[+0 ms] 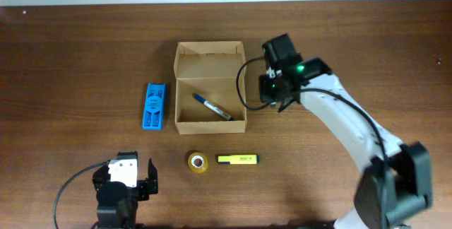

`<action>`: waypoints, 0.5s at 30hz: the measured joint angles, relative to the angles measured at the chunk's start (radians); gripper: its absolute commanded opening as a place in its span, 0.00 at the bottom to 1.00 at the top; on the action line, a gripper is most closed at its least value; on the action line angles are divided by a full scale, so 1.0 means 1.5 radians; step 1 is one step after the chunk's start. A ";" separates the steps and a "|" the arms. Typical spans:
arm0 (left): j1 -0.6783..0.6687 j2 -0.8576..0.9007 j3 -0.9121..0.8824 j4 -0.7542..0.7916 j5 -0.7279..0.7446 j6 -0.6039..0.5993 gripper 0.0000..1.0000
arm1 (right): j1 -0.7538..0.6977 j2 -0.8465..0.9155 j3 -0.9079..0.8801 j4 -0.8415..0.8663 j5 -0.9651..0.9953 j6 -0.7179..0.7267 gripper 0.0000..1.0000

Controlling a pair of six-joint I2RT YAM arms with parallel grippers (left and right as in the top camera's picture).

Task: Pack container
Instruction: 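Lower the black marker into the box and open the right gripper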

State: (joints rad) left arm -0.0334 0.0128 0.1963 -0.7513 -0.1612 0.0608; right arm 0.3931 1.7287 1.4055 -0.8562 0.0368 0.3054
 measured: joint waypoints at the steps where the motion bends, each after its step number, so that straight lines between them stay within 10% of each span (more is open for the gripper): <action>1: 0.000 0.000 0.000 0.000 0.000 0.000 1.00 | 0.000 -0.017 0.007 0.003 -0.009 -0.023 0.04; 15: 0.000 0.000 0.000 0.000 0.000 0.000 1.00 | 0.124 0.017 0.021 0.080 -0.124 -0.346 0.10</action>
State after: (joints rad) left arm -0.0334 0.0128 0.1963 -0.7513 -0.1612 0.0608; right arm 0.5785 1.7538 1.4368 -0.7357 -0.1486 -0.2131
